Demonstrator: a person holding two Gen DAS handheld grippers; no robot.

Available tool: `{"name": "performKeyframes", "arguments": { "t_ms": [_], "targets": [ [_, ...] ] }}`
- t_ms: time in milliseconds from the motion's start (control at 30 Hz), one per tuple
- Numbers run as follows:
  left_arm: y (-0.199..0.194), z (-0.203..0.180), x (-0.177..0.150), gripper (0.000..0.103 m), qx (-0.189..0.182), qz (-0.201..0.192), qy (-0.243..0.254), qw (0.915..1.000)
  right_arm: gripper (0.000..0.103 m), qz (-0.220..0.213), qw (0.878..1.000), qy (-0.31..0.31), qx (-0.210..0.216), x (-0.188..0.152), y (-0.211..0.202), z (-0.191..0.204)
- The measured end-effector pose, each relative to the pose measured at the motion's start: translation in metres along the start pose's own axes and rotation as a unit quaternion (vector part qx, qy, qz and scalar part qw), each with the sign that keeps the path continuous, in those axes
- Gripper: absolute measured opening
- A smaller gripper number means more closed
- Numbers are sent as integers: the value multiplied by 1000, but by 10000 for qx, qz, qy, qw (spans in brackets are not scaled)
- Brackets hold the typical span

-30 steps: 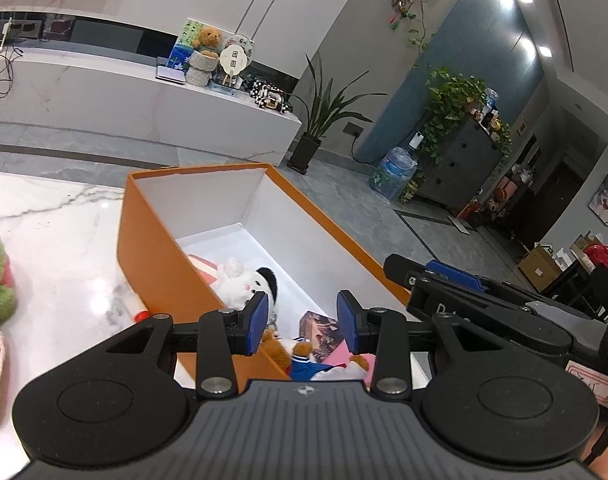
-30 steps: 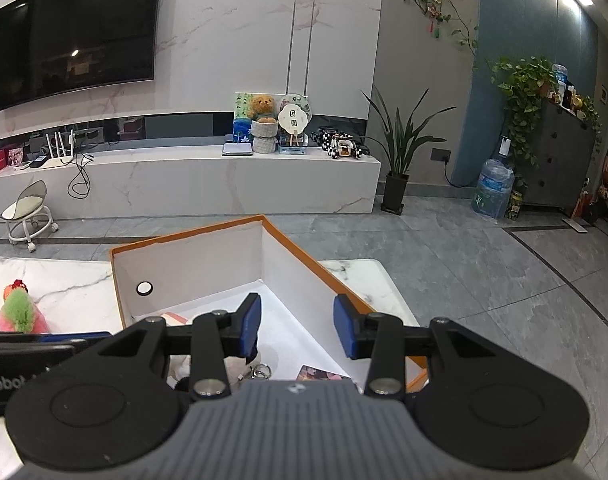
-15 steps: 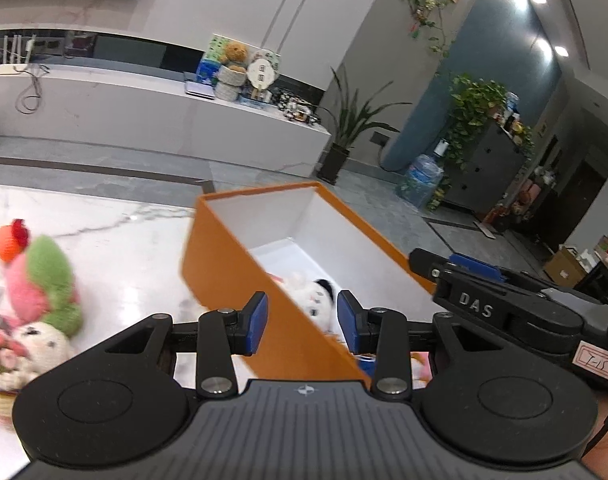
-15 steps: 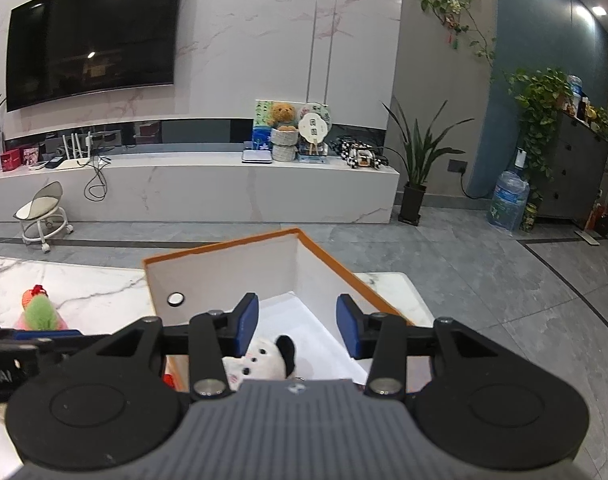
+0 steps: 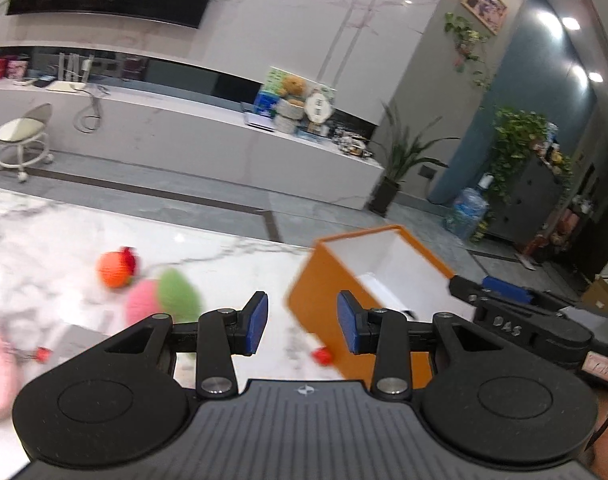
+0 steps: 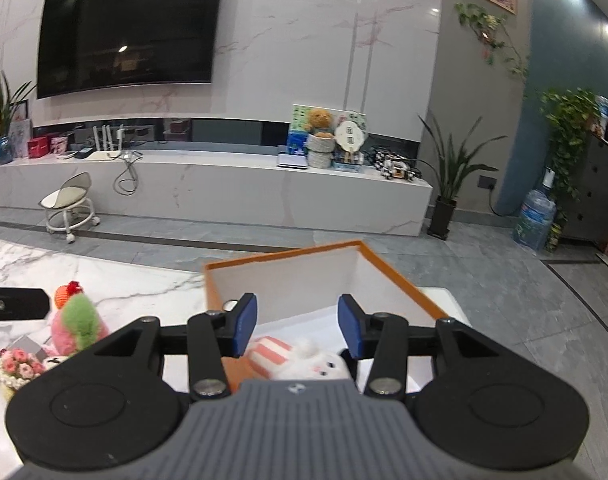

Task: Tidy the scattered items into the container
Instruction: 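Move left tool to the pink cartoon backpack while right tool reaches the crochet cake plush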

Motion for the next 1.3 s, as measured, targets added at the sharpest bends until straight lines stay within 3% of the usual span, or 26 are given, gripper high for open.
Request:
{"name": "performKeyframes", "arguments": {
  "t_ms": [467,567,667,867,967,1100,1300],
  "targets": [
    [-55,98,3,50,777,-205,-200,9966,50,-2,9983,-374,440,2,14,72],
    [-61,114,0,56,914,-200,-244,9953,50,7,9978,-409,523,0,15,84],
    [-64,130,-2,64,1089,-213,-324,9933,55,21,9973,-324,665,-2,18,94],
    [-56,171,-11,66,1567,-51,-555,9861,61,84,9942,125,1064,-17,22,119],
    [-53,196,-14,67,1871,69,-804,9790,72,6,9914,170,1297,-24,20,135],
    [-59,222,-15,73,2016,48,-1077,9735,79,-235,9845,-191,1728,-37,15,161],
    [-49,236,-25,73,2177,368,-1034,9698,83,-388,9676,-911,2324,-59,11,189]
  ]
}}
Point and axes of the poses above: each gripper's, at about its wrist camera, not at the fingertips, and y roughly the way its jaws point, z to its left, x to its top, the point moved 5 cm from there along y, roughly the way its jaws point, and after that the axes turned 2 degrees about z, right-handed, at the moved point
